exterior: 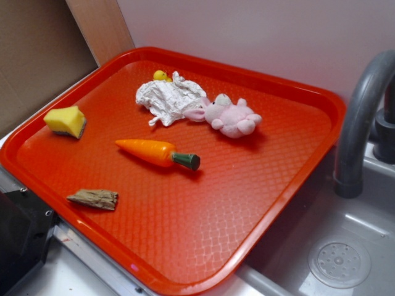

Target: Grab the green sponge.

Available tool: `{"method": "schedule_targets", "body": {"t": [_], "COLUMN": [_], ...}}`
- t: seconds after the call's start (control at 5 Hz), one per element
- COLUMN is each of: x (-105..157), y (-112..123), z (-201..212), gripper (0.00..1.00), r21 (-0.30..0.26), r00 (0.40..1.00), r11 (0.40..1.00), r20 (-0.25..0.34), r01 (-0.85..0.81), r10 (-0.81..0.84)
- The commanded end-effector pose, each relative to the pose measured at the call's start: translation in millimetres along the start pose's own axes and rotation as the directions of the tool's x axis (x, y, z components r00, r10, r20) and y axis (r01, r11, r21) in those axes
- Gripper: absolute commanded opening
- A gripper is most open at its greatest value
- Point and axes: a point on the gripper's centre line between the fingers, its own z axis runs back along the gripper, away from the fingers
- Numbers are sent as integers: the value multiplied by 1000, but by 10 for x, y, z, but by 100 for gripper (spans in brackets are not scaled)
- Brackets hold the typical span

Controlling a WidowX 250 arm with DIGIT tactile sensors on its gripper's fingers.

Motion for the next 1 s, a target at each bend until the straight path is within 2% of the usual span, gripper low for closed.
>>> {"method": "schedule_targets", "body": {"t": [0.0, 0.2, 0.4, 0.6, 0.8], "x": [0, 193, 250, 286, 447], "y": [0, 284, 491, 662, 815], "z": [0, -105, -190, -414, -785], "gripper": [100, 100, 100, 100, 100], "r21": [0, 119, 149, 148, 110], "r00": [1000, 976, 929, 860, 697], "r11": [1000, 972, 918, 849, 704], "r20": [0, 55, -19, -130, -308], "r01": [0, 202, 367, 508, 702], "r10": [0, -210, -368, -493, -647]}}
